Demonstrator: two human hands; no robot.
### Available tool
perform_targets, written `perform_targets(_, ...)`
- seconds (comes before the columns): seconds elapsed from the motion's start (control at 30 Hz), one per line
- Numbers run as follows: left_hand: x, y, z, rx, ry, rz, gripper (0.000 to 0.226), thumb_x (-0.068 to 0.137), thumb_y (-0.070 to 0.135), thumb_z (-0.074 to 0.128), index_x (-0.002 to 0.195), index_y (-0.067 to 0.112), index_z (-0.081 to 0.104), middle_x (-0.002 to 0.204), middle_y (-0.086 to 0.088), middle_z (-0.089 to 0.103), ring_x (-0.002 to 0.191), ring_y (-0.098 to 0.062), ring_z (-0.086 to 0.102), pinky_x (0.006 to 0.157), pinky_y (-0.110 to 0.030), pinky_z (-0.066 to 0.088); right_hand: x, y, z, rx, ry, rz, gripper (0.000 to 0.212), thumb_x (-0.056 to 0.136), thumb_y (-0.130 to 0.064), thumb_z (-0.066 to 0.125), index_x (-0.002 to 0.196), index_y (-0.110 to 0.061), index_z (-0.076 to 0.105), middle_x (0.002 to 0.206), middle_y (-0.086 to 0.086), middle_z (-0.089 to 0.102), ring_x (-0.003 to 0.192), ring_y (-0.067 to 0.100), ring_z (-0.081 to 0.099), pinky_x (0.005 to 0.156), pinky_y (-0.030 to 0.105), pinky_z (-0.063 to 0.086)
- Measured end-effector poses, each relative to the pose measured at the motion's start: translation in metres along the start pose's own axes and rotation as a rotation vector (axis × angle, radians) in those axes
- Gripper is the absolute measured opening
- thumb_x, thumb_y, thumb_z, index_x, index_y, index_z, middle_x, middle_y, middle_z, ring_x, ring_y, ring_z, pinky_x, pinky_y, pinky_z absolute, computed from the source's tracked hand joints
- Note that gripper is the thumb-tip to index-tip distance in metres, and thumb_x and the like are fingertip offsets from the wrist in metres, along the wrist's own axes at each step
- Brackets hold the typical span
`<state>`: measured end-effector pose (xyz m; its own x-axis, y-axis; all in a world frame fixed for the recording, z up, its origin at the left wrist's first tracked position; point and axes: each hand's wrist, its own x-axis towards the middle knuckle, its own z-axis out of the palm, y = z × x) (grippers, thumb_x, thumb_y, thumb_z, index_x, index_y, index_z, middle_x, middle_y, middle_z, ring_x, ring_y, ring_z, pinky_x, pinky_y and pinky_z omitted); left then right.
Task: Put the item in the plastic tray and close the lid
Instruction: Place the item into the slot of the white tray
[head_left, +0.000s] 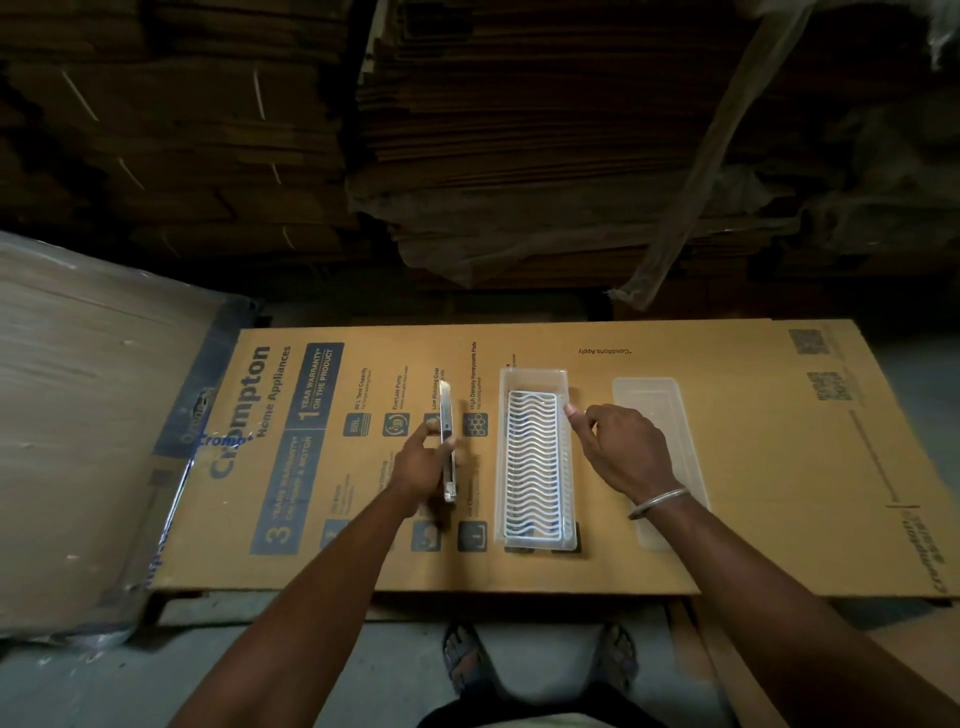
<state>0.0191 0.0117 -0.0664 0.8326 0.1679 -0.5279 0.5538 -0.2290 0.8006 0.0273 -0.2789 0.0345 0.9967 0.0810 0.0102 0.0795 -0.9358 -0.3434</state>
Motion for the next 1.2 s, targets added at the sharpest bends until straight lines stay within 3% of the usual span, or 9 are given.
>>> perform_targets(0.07, -0.006, 0.009, 0.001, -0.111, -0.039, 0.007, 0.011, 0.098, 0.028, 0.067, 0.101, 0.037, 0.062, 0.092, -0.016, 0.077, 0.08, -0.031, 0.071, 0.077, -0.051, 0.06, 0.0, -0.001, -0.001, 0.015, 0.003, -0.005, 0.055, 0.102, -0.06, 0.028, 0.07, -0.025, 0.056, 0.064, -0.007, 0.052, 0.058, 0.012, 0.049, 0.047, 0.025, 0.025)
perform_targets(0.23, -0.016, 0.028, 0.005, -0.2, -0.144, 0.013, 0.047, 0.099, 0.017, 0.067, 0.14, 0.02, 0.046, 0.118, -0.024, 0.07, 0.098, -0.032, 0.068, 0.071, -0.041, 0.058, 0.003, -0.004, -0.004, 0.029, 0.028, -0.015, 0.053, 0.103, -0.058, 0.029, 0.07, -0.026, 0.055, 0.064, -0.008, 0.052, 0.058, 0.011, 0.047, 0.047, 0.024, 0.024)
perform_targets(0.5, -0.023, 0.043, 0.005, -0.229, -0.209, -0.002, 0.084, 0.088, -0.011, 0.072, 0.156, 0.02, 0.034, 0.134, -0.015, 0.065, 0.123, -0.036, 0.064, 0.077, -0.04, 0.065, 0.011, -0.005, -0.004, 0.05, 0.037, -0.028, 0.06, 0.102, -0.058, 0.028, 0.078, -0.019, 0.067, 0.07, -0.005, 0.056, 0.062, 0.014, 0.051, 0.048, 0.025, 0.027)
perform_targets(0.63, -0.03, 0.045, 0.003, -0.208, -0.236, 0.018, 0.098, 0.084, -0.013, 0.074, 0.16, 0.026, 0.027, 0.134, -0.009, 0.065, 0.12, -0.032, 0.067, 0.082, -0.038, 0.065, 0.012, -0.005, 0.0, 0.068, 0.042, -0.031, 0.063, 0.102, -0.059, 0.028, 0.082, -0.017, 0.07, 0.071, -0.005, 0.057, 0.063, 0.013, 0.052, 0.05, 0.024, 0.032)
perform_targets(0.8, -0.032, 0.048, 0.001, -0.193, -0.243, 0.073, 0.117, 0.08, -0.015, 0.076, 0.161, 0.046, 0.017, 0.141, -0.008, 0.054, 0.109, -0.038, 0.072, 0.088, -0.049, 0.064, 0.014, -0.002, 0.002, 0.074, 0.055, -0.033, 0.063, 0.101, -0.061, 0.029, 0.086, -0.016, 0.072, 0.077, -0.001, 0.065, 0.07, 0.019, 0.061, 0.056, 0.03, 0.046)
perform_targets(0.87, -0.033, 0.052, 0.005, -0.126, -0.226, 0.137, 0.106, 0.081, -0.012, 0.077, 0.158, 0.043, 0.029, 0.145, -0.005, 0.049, 0.106, -0.04, 0.072, 0.086, -0.045, 0.065, 0.014, 0.001, 0.004, 0.059, 0.043, -0.029, 0.061, 0.102, -0.06, 0.03, 0.085, -0.017, 0.07, 0.075, -0.001, 0.063, 0.071, 0.021, 0.061, 0.055, 0.03, 0.044)
perform_targets(1.0, -0.038, 0.06, 0.021, 0.012, -0.224, 0.214, 0.069, 0.084, 0.004, 0.082, 0.144, 0.026, 0.057, 0.146, 0.004, 0.052, 0.08, -0.01, 0.073, 0.079, -0.025, 0.063, 0.011, 0.017, 0.012, 0.05, 0.024, 0.027, 0.062, 0.101, -0.062, 0.029, 0.084, -0.019, 0.07, 0.075, 0.0, 0.066, 0.071, 0.023, 0.062, 0.057, 0.033, 0.047)
perform_targets(1.1, -0.042, 0.067, 0.04, 0.038, -0.22, 0.228, 0.045, 0.093, 0.021, 0.076, 0.136, 0.026, 0.065, 0.132, 0.009, 0.063, 0.095, -0.013, 0.076, 0.086, -0.031, 0.063, 0.006, 0.036, 0.017, 0.046, 0.009, 0.076, 0.067, 0.099, -0.065, 0.024, 0.08, -0.017, 0.067, 0.073, 0.002, 0.066, 0.072, 0.025, 0.063, 0.058, 0.034, 0.049)
perform_targets(1.2, -0.042, 0.075, 0.063, 0.193, -0.131, 0.3, 0.023, 0.098, 0.016, 0.067, 0.119, 0.019, 0.075, 0.114, 0.003, 0.073, 0.087, -0.009, 0.072, 0.079, -0.027, 0.058, 0.001, 0.055, 0.019, 0.041, -0.003, 0.121, 0.072, 0.097, -0.068, 0.02, 0.08, -0.017, 0.068, 0.072, 0.003, 0.067, 0.071, 0.026, 0.064, 0.061, 0.038, 0.052)
